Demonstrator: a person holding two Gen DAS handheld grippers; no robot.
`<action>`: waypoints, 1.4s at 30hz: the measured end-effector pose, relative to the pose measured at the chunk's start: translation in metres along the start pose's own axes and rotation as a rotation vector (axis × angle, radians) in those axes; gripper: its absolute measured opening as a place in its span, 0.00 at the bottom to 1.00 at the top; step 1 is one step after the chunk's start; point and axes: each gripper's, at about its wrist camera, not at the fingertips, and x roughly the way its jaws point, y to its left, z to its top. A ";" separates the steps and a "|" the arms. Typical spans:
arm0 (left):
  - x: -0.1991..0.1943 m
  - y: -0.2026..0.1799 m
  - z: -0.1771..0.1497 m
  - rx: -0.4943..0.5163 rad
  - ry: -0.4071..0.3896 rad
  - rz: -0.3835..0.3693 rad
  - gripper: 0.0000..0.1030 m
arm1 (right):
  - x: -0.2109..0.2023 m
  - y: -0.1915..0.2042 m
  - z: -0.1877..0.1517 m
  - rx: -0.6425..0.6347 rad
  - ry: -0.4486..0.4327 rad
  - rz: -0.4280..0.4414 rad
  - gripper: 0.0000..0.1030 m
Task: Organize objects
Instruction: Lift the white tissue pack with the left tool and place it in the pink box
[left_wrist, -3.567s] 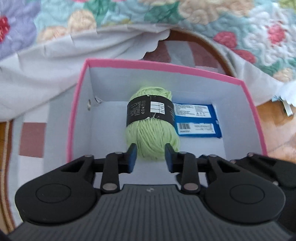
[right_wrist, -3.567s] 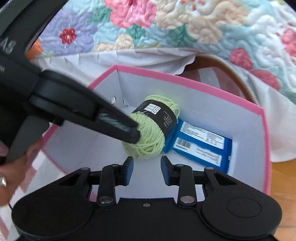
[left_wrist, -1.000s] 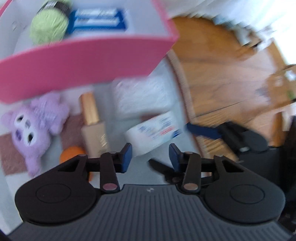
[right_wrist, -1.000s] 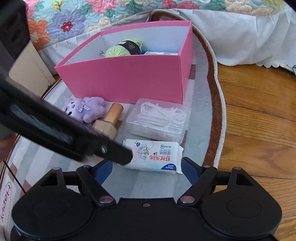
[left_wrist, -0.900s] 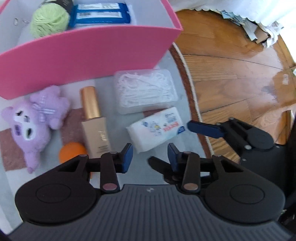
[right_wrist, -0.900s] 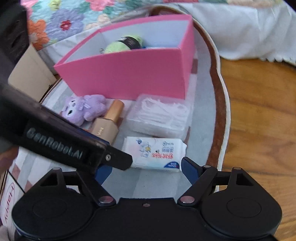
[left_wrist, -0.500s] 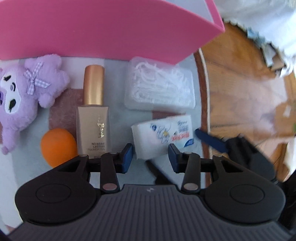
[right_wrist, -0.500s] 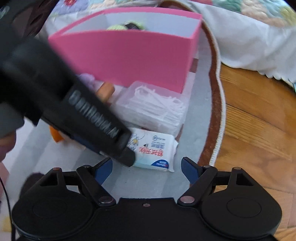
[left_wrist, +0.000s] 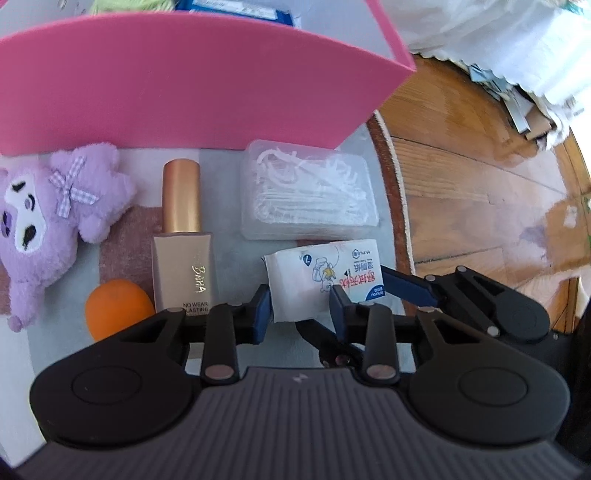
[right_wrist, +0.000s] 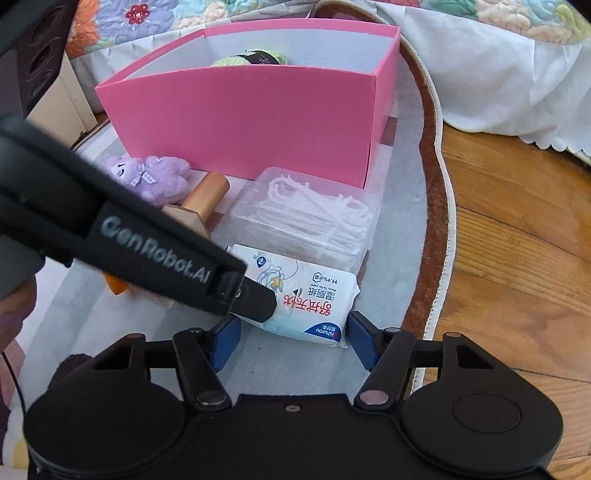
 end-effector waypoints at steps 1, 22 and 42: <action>-0.003 -0.001 -0.002 0.014 -0.005 0.000 0.31 | -0.002 0.000 -0.001 0.003 0.000 0.004 0.64; -0.151 -0.017 -0.020 0.238 -0.222 -0.017 0.31 | -0.112 0.060 0.026 -0.114 -0.257 -0.018 0.64; -0.159 0.021 0.105 0.212 -0.207 0.027 0.31 | -0.065 0.050 0.155 -0.038 -0.194 0.019 0.65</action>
